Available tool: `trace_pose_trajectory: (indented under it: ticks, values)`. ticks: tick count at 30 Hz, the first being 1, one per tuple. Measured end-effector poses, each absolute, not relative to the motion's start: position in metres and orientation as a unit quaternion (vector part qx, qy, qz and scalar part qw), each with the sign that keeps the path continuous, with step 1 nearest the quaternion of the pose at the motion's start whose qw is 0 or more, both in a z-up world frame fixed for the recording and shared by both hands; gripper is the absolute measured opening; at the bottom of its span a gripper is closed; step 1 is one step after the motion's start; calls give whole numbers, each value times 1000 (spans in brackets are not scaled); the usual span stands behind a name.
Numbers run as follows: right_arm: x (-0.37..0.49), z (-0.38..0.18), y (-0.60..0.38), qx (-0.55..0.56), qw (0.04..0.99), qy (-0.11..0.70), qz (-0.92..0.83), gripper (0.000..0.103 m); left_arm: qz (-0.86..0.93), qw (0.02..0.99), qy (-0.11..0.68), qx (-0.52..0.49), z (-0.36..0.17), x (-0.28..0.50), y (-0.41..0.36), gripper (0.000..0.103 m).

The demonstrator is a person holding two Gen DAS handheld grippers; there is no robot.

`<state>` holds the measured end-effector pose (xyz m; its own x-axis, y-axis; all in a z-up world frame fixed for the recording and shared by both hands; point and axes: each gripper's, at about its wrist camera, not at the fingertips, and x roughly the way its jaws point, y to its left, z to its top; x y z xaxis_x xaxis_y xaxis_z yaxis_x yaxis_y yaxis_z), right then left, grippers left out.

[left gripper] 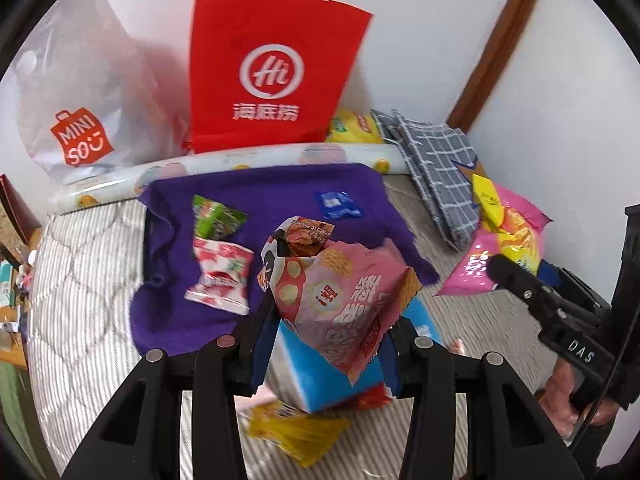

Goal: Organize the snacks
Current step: 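Carry the chip bag and panda packet over the purple towel with both tools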

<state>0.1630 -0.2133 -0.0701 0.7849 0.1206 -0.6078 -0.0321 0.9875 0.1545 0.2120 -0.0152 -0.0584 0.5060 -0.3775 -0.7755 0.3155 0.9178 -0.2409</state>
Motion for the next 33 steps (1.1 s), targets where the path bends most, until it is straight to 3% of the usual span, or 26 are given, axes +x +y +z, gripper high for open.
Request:
trace_pose_trajectory:
  ticks: [11,33]
  values:
    - [221,-84,-211,63,939,338,32,64,-181,866,464,-52,-72,263,19,45]
    - [316,-138,-190,54,902,419,95,65,-172,856,486,-53,-110,345,5,45]
